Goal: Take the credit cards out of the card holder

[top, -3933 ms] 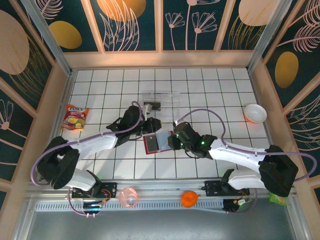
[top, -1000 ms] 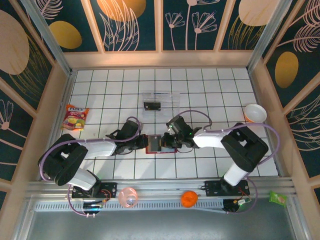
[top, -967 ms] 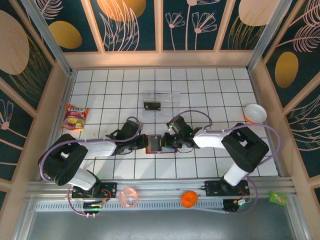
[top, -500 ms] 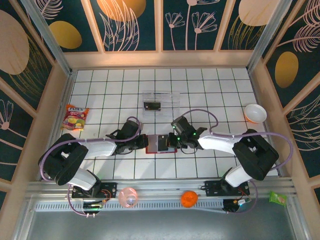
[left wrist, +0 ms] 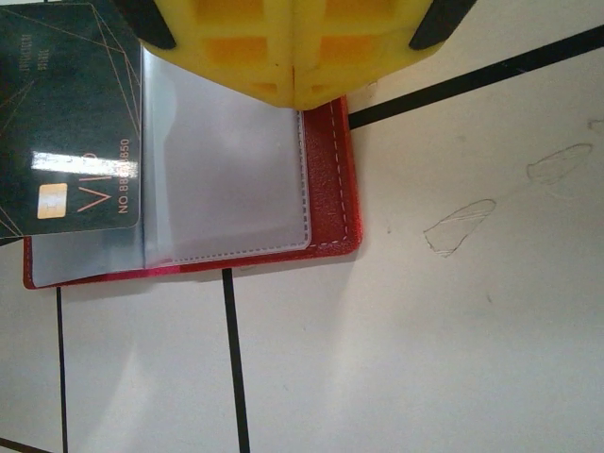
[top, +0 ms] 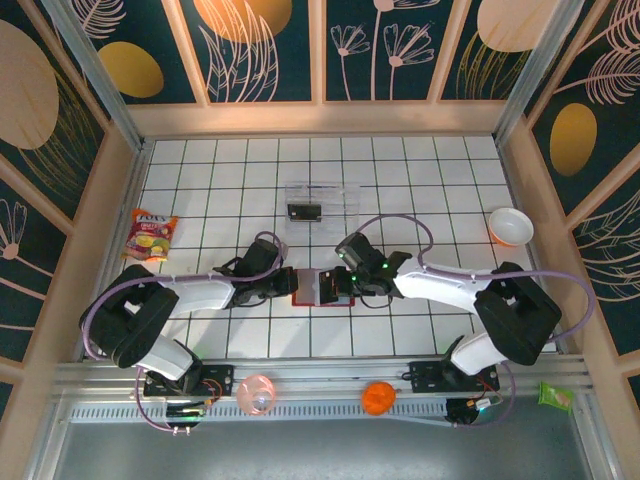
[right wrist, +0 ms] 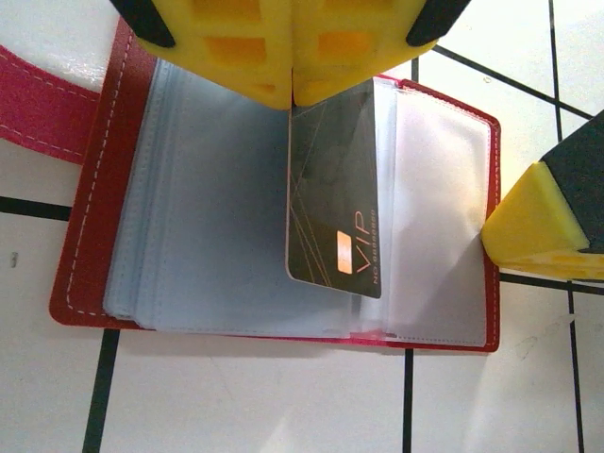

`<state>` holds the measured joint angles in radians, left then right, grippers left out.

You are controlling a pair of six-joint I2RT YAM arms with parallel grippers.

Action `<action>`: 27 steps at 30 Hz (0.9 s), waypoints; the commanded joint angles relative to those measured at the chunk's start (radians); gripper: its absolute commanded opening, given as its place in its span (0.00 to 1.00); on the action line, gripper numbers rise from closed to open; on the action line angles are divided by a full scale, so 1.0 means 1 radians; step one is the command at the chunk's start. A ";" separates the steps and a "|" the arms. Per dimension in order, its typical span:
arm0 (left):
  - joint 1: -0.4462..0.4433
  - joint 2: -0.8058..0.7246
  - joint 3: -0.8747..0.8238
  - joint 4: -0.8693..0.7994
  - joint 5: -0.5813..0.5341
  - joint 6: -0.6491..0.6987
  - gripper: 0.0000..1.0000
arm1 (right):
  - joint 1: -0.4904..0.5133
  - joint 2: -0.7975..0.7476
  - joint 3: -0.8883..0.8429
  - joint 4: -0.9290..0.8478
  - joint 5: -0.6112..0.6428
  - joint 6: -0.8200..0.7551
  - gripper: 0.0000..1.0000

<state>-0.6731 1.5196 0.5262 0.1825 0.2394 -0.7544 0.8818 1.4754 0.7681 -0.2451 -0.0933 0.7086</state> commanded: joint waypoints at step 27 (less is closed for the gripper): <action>0.006 0.034 0.021 -0.009 0.051 0.021 0.00 | -0.027 0.057 -0.062 0.167 -0.087 -0.005 0.26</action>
<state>-0.6720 1.5364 0.5369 0.1833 0.2737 -0.7475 0.8665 1.5200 0.7296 -0.1226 -0.1467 0.6910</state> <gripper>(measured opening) 0.043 0.256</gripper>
